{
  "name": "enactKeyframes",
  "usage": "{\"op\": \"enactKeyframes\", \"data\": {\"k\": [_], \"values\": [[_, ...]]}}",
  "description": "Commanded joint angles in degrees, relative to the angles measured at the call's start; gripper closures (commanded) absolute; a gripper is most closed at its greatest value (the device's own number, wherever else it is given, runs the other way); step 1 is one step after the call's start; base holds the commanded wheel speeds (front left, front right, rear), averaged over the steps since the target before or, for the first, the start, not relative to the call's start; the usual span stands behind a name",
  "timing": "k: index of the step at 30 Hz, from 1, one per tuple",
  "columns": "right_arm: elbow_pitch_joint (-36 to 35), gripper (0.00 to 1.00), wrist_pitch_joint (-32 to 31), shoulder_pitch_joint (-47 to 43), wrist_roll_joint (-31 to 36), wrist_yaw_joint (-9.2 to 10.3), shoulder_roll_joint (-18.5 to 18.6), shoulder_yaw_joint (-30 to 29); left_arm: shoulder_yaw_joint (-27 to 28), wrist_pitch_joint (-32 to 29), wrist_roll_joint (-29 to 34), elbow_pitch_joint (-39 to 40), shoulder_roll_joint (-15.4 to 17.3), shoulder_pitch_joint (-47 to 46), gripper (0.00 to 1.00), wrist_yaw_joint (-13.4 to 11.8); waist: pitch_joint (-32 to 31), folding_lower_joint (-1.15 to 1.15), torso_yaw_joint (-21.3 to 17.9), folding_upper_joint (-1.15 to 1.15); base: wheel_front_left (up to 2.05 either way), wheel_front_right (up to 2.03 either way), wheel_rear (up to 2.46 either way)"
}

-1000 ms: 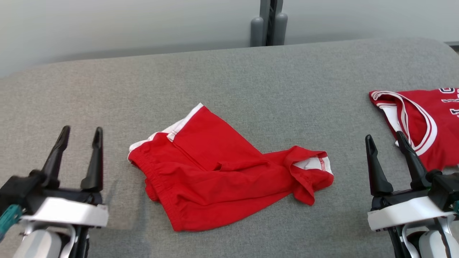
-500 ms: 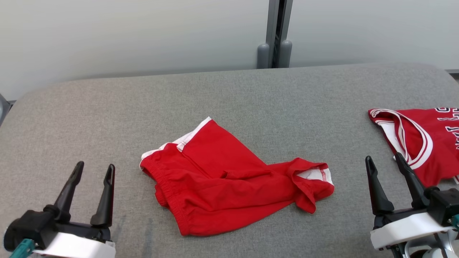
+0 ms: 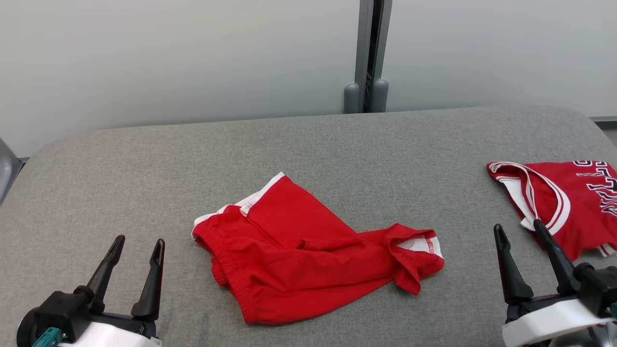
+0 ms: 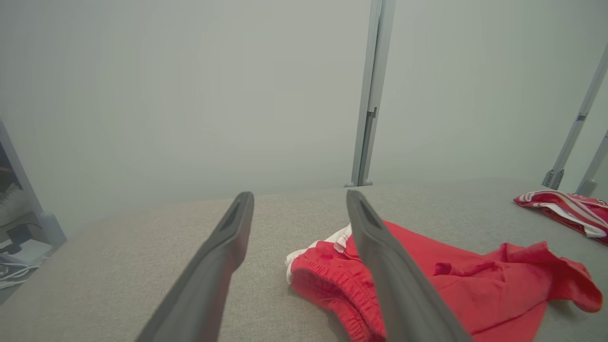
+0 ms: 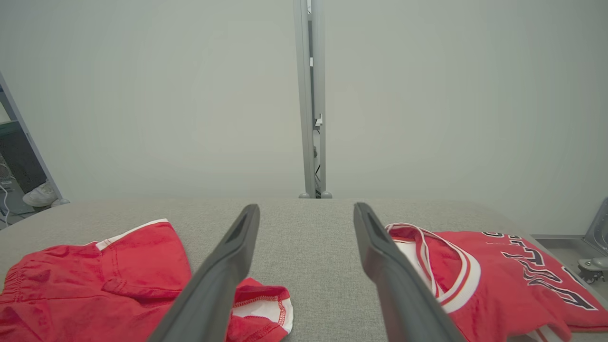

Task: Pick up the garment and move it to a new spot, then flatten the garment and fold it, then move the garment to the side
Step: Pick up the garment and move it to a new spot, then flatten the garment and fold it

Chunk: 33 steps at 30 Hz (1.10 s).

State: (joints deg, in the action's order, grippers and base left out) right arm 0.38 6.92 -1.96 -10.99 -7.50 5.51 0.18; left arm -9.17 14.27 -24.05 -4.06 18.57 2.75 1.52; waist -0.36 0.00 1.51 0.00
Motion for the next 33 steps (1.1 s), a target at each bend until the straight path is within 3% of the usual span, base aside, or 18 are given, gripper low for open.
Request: {"op": "enactKeyframes", "data": {"k": [1,20,33], "values": [[-0.48,0.0,-0.26,-0.79,-0.15,0.02,0.07,-0.34,0.12,-0.08,-0.14,-0.04,0.32,0.2,0.0,-0.11,-0.12,0.0,0.07,0.0,0.0,0.0,0.0],[-0.9,0.0,-0.99,-0.64,-0.56,0.02,-0.28,-0.5,-0.24,-0.89,-1.06,0.34,0.32,-0.78,0.0,-1.17,-0.28,0.0,0.18,0.0,0.0,0.0,0.0],[4.26,0.0,-5.8,-0.76,-3.47,0.02,1.45,8.67,-1.25,-0.11,-0.73,0.44,-0.54,-5.47,0.0,-0.2,4.78,0.0,3.52,0.0,0.0,0.0,0.0]]}}
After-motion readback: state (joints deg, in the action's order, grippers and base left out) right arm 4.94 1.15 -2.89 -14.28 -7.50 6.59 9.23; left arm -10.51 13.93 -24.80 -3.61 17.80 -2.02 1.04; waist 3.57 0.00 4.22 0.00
